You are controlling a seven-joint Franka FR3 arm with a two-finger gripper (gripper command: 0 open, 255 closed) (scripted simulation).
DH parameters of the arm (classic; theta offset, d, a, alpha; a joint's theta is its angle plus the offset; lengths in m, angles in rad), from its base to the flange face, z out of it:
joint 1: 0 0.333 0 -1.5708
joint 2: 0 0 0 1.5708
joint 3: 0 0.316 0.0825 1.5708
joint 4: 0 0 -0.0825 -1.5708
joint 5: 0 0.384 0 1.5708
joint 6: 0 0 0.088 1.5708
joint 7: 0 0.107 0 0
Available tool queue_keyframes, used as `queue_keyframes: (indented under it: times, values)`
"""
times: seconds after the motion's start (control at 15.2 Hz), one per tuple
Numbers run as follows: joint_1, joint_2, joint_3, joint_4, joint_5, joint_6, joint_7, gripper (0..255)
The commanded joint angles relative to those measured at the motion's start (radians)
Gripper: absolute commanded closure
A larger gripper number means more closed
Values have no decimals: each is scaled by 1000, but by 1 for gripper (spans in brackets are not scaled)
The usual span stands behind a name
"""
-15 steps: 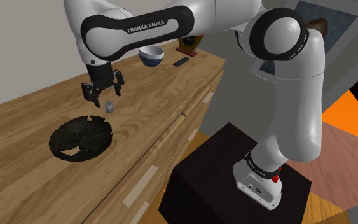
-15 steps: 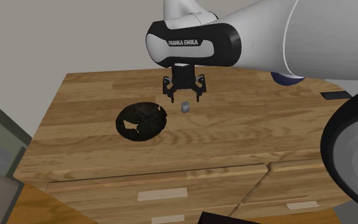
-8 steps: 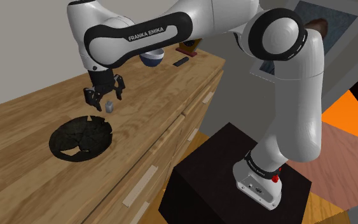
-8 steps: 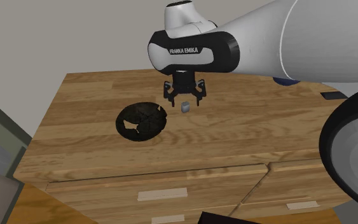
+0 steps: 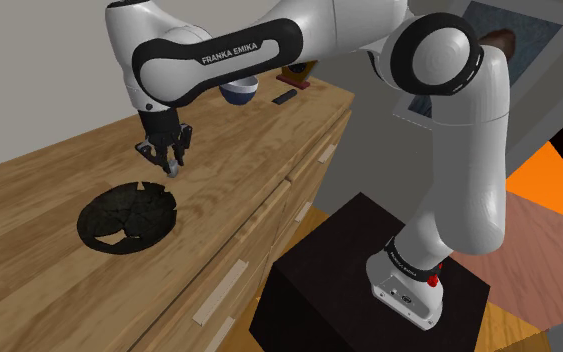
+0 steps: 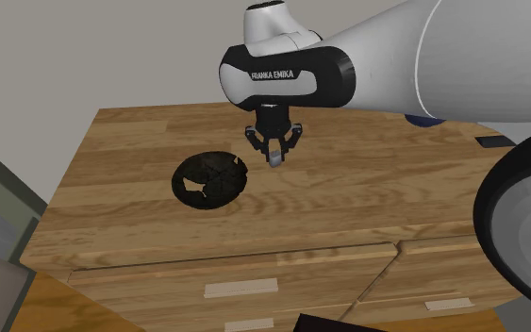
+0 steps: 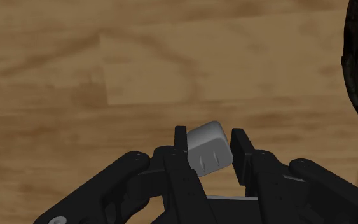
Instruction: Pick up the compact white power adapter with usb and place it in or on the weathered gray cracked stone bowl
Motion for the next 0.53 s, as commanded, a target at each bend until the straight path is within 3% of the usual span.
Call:
queue_keyframes:
  times: [0.0, 0.46]
  values:
    - [0, 0, 0, 0, 0, 0, 0, 255]
    - [-1, -13, 3, 19, 6, -32, -5, 255]
